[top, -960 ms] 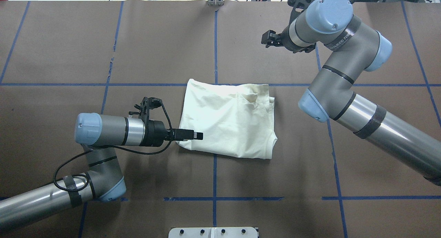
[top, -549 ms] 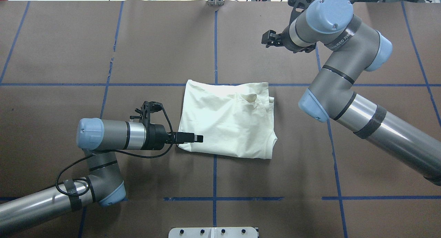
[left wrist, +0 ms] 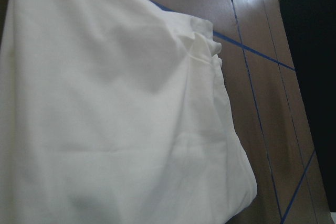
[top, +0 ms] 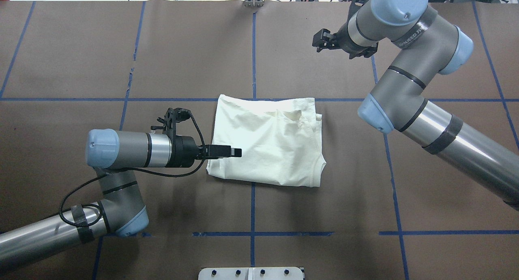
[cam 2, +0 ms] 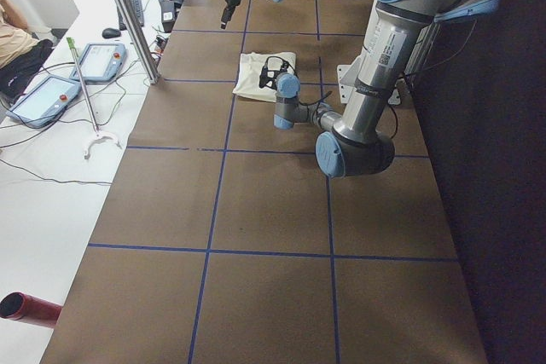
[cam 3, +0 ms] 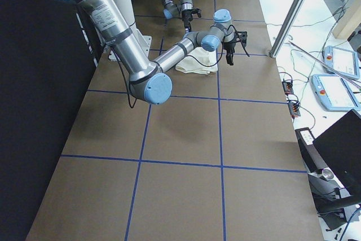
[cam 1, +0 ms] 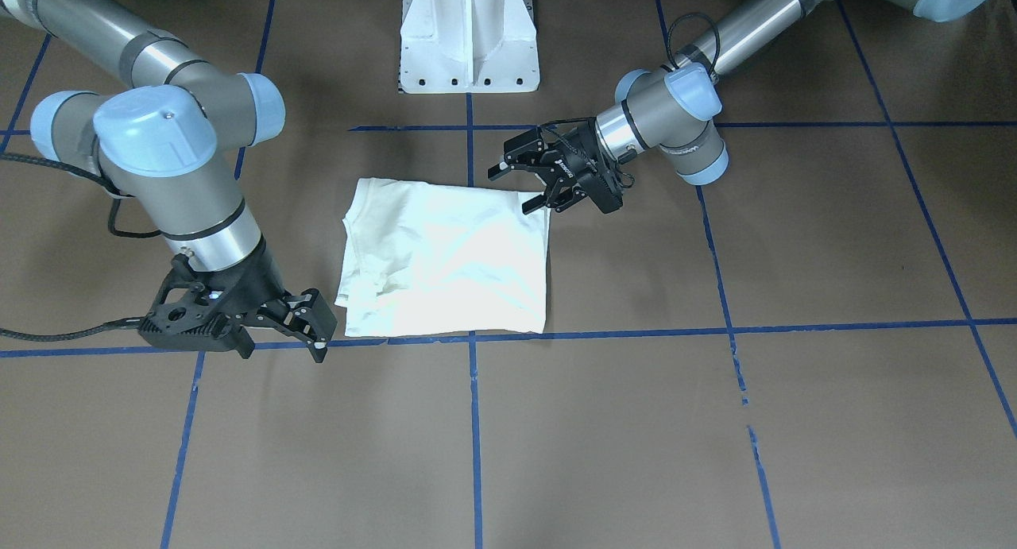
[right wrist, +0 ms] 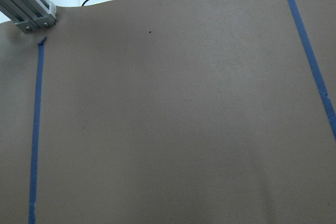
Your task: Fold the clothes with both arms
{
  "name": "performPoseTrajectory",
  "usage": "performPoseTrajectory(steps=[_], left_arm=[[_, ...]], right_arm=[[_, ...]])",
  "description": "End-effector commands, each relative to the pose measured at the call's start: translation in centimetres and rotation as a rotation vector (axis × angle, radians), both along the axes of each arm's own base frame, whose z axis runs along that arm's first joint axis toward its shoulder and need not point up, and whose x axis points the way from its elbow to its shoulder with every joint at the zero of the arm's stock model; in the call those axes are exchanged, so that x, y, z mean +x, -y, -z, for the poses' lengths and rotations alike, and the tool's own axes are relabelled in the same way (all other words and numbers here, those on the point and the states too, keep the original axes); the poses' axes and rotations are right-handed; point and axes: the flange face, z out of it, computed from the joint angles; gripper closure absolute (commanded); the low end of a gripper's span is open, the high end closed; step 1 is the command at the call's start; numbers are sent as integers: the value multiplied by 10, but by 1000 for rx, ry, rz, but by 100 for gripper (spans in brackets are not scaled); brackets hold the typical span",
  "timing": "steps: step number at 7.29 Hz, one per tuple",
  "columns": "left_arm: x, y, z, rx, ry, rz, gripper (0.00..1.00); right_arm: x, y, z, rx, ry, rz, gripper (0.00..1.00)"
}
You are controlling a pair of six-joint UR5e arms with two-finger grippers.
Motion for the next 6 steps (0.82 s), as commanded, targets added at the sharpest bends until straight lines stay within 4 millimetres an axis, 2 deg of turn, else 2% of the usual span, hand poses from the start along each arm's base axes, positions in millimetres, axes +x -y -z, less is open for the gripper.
performPoseTrajectory(steps=[1, 2, 3, 5, 6], left_arm=[[-49, 38, 54, -68, 135, 22, 1], [-84, 58, 71, -107, 218, 17, 1], [-126, 77, 85, -79, 308, 30, 1], [-211, 102, 102, 35, 580, 75, 1], [-263, 117, 94, 119, 711, 89, 1]], right_arm=[[46, 18, -3, -15, -37, 90, 0], [86, 27, -8, -9, -72, 141, 0], [135, 26, -27, -11, -97, 208, 0], [252, 27, -84, 38, -181, 317, 0], [303, 24, -113, 53, -209, 366, 0]])
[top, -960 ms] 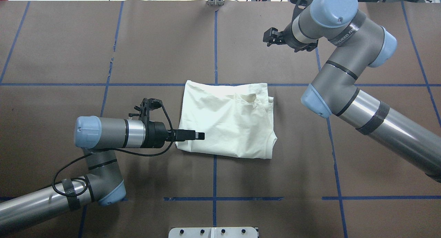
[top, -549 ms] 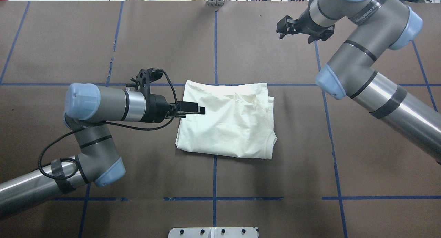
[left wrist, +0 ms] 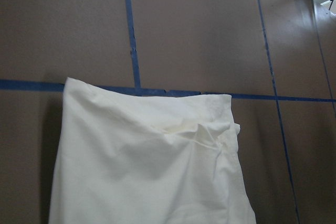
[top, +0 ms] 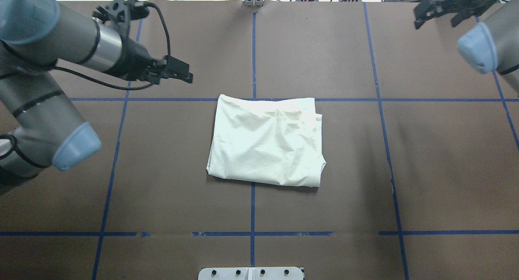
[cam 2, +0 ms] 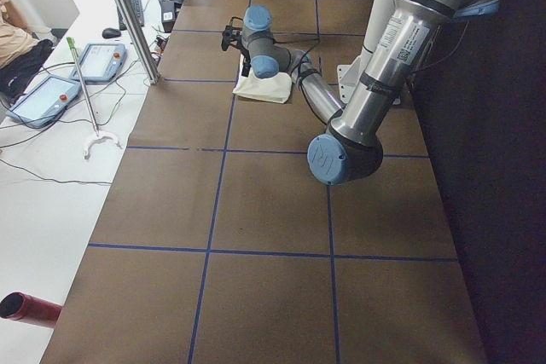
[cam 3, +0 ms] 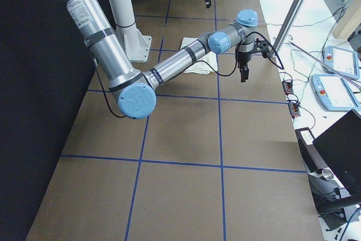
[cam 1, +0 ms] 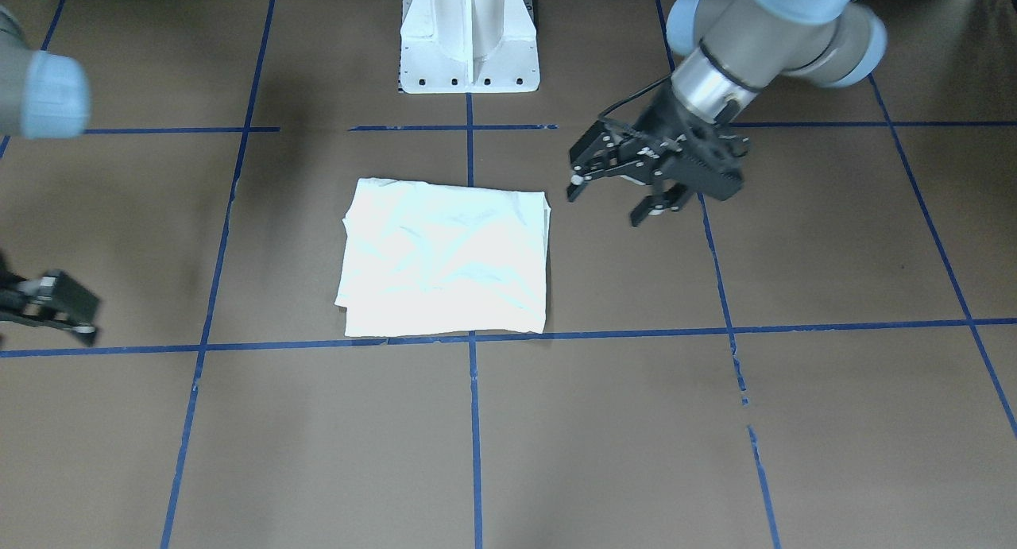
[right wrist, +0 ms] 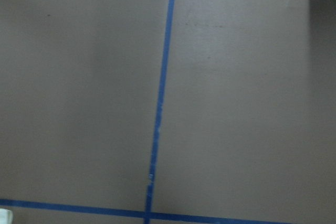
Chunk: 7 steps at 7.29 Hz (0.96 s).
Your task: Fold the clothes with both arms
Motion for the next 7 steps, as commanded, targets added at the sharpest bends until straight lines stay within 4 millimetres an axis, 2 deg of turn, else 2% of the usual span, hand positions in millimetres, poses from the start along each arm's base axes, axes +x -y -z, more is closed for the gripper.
performPoseTrajectory(steps=[1, 2, 3, 4, 5, 6, 7], left_arm=[[-108, 28, -31, 136, 277, -31, 1], [-157, 40, -71, 183, 367, -46, 1], [-198, 43, -123, 187, 439, -70, 1], [-244, 48, -155, 142, 472, -28, 1], [-259, 34, -207, 33, 481, -35, 1], [-286, 38, -260, -78, 474, -29, 1], [-329, 44, -288, -70, 464, -36, 1]], right_arm=[[103, -18, -80, 27, -69, 132, 0], [151, -42, -130, 26, -89, 160, 0], [177, -71, -173, -19, -52, 157, 0], [193, -111, -221, -102, -19, 130, 0], [199, -137, -244, -100, -18, 119, 0], [211, -165, -266, -135, -15, 95, 0], [215, -170, -268, -150, 0, 75, 0]])
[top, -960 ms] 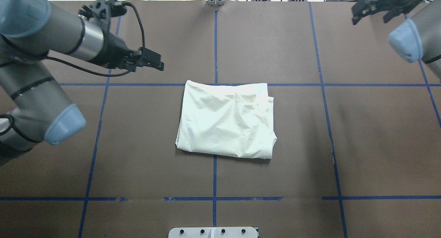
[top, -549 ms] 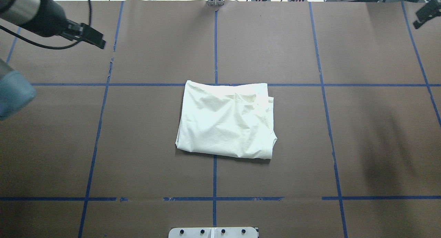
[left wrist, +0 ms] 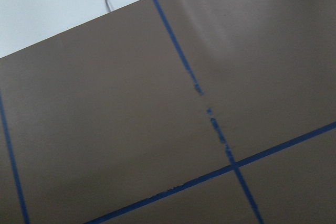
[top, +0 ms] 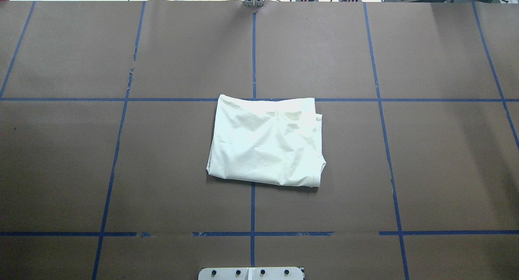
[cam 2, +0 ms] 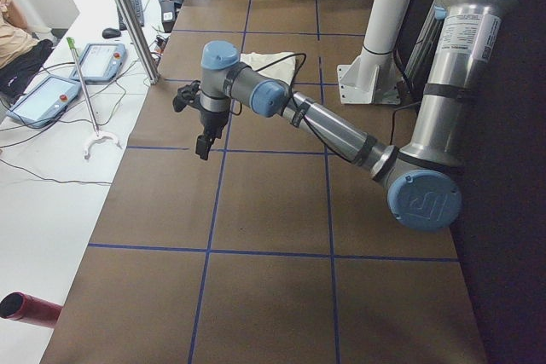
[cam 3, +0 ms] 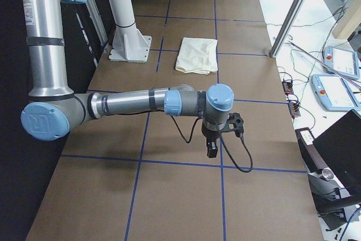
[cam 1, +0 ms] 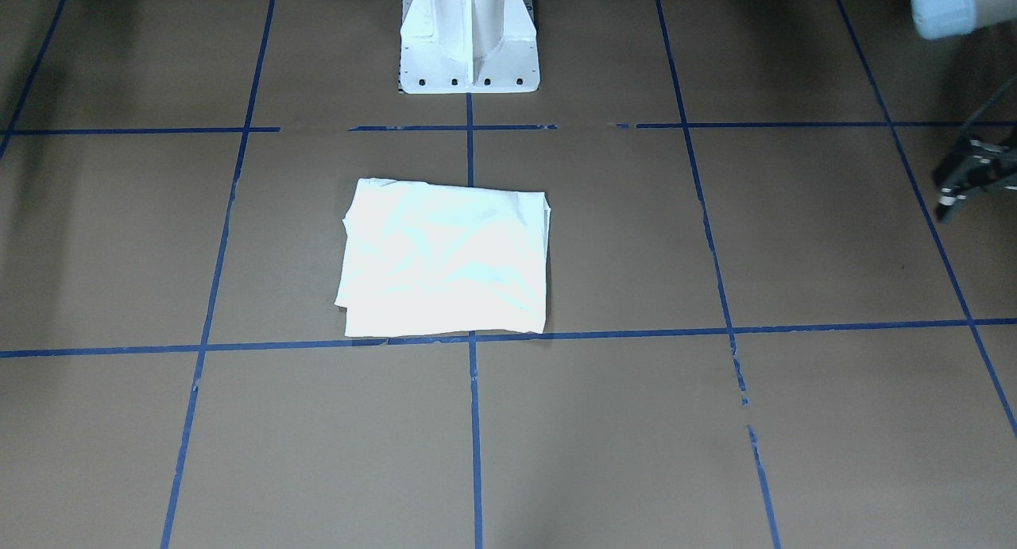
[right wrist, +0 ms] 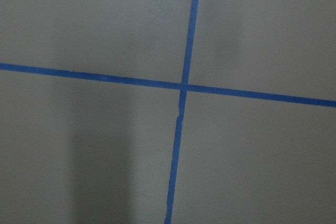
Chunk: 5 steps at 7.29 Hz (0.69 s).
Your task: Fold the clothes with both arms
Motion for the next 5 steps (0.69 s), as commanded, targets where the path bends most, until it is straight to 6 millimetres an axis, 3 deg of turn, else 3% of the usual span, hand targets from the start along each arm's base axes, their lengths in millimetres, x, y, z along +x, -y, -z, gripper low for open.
performPoseTrajectory(steps=[1, 2, 3, 5], left_arm=[[-88, 1, -83, -39, -12, -28, 1], [-96, -13, -131, -109, -39, -35, 1], [-104, -32, -150, -118, -44, -17, 1], [-104, -43, -171, -169, -50, -8, 1]], right_arm=[[8, -20, -16, -47, 15, -32, 0], [9, -30, -24, -59, 7, -33, 0], [9, -37, -25, -56, -10, -31, 0], [-2, -30, -22, -50, -34, -7, 0]])
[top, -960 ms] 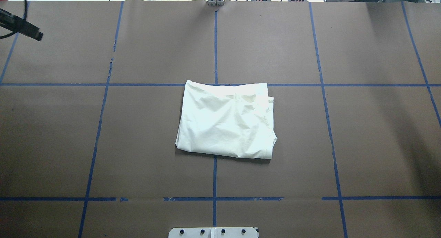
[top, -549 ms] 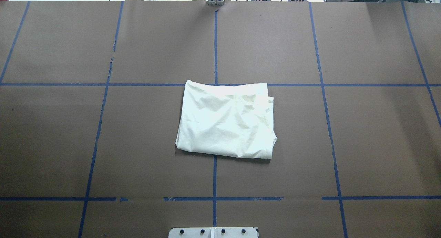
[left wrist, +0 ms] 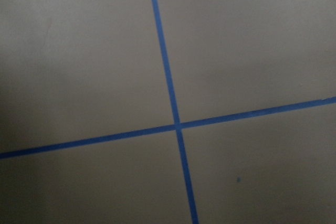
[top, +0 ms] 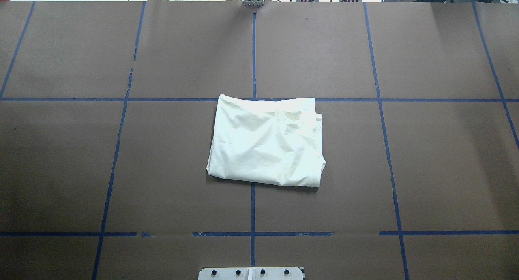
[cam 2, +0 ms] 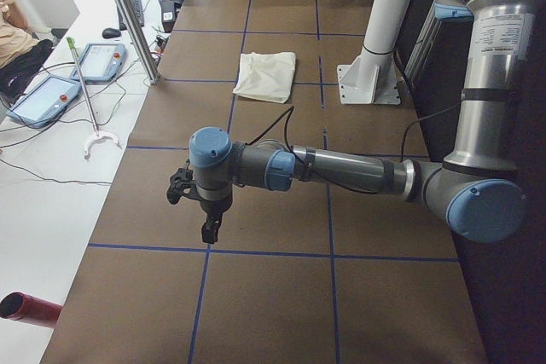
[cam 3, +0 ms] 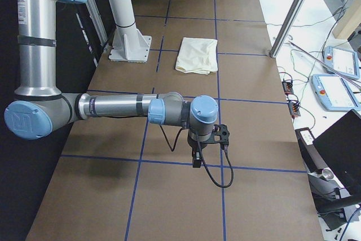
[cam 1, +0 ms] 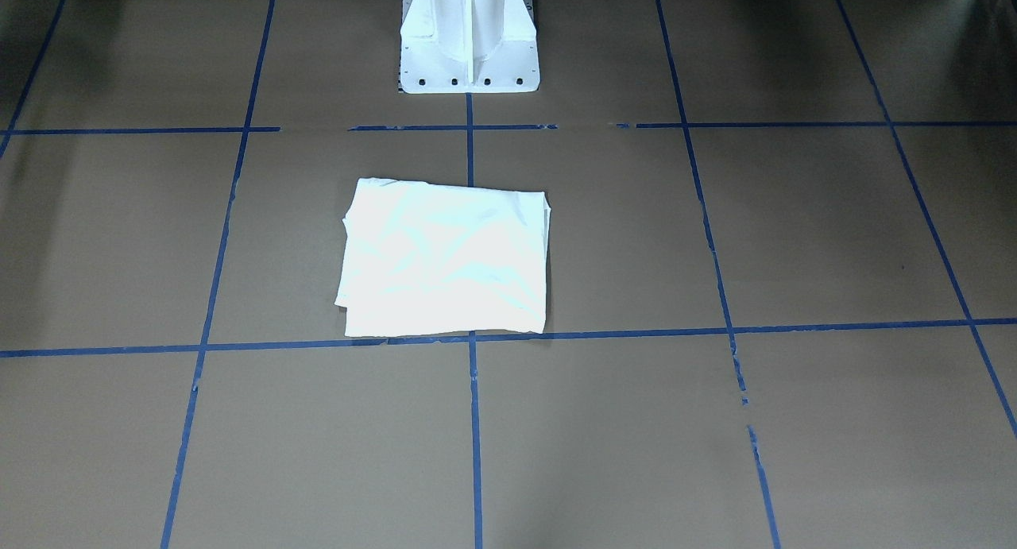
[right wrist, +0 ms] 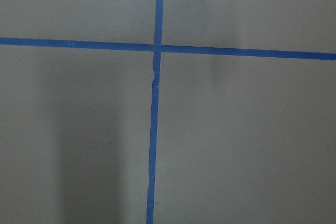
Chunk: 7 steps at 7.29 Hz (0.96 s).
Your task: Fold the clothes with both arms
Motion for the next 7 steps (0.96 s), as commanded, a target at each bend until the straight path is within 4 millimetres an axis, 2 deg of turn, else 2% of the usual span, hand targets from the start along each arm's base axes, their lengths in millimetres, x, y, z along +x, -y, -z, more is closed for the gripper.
performPoseTrajectory(steps=[1, 4, 5, 6, 7], left_arm=[[-1, -20, -24, -45, -22, 3, 1], [1, -15, -18, -37, -21, 1, 1], [1, -18, -24, -43, -20, 0, 1], [1, -18, -27, -44, -21, -2, 1], [1, -17, -24, -18, -21, -3, 1]], right_arm=[[-5, 2, 1, 4, -8, 11, 0], [-7, 2, 1, 3, -2, 15, 0], [-8, 1, 0, 3, 6, 23, 0], [-15, -3, -7, -9, 4, 42, 0], [-18, -3, -4, -3, 4, 48, 0]])
